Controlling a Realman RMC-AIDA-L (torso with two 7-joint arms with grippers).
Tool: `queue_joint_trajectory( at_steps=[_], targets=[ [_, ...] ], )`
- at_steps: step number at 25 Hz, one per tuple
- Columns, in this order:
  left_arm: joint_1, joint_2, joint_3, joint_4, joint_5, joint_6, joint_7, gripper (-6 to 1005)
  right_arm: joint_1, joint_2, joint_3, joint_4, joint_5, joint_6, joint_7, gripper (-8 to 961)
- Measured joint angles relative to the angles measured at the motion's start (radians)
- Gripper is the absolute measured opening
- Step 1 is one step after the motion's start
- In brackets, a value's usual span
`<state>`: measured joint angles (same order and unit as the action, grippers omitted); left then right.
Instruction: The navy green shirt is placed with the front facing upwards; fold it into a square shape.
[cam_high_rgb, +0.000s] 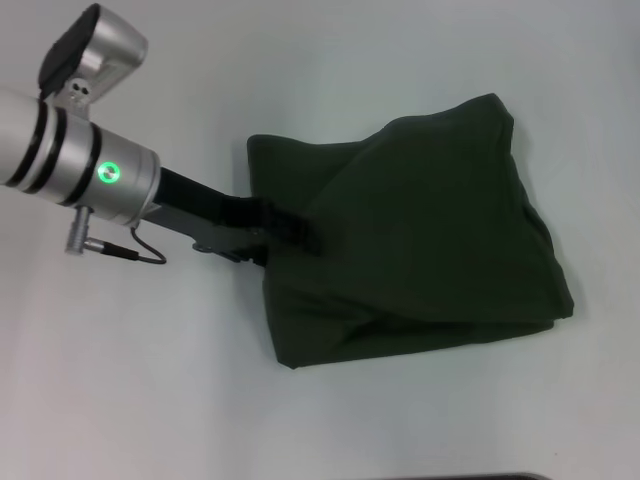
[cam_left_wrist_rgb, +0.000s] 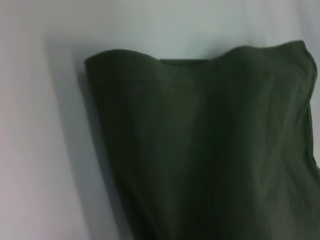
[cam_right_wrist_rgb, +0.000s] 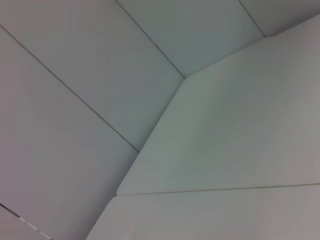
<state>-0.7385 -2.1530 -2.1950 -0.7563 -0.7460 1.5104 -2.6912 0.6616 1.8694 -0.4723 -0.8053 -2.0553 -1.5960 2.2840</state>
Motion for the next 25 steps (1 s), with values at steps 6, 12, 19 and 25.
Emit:
queue_joint_trajectory(
  at_steps=[6, 12, 19, 25],
  targets=[
    [-0.033, -0.008, 0.005, 0.045, -0.004, -0.015, 0.001, 781, 0.002, 0.002, 0.005, 0.000, 0.001, 0.000, 0.000, 931],
    [-0.050, -0.007, 0.054, 0.042, 0.001, -0.039, 0.011, 772, -0.001, 0.001, 0.005, 0.001, 0.013, -0.005, 0.000, 931],
    [-0.058, -0.008, 0.066, 0.049, -0.004, -0.057, -0.001, 517, -0.002, 0.000, 0.006, 0.006, 0.015, -0.011, 0.001, 931],
    [-0.055, -0.008, 0.058, 0.050, -0.025, -0.043, -0.006, 340, -0.001, 0.001, 0.006, 0.009, 0.015, -0.011, 0.001, 930]
  ],
)
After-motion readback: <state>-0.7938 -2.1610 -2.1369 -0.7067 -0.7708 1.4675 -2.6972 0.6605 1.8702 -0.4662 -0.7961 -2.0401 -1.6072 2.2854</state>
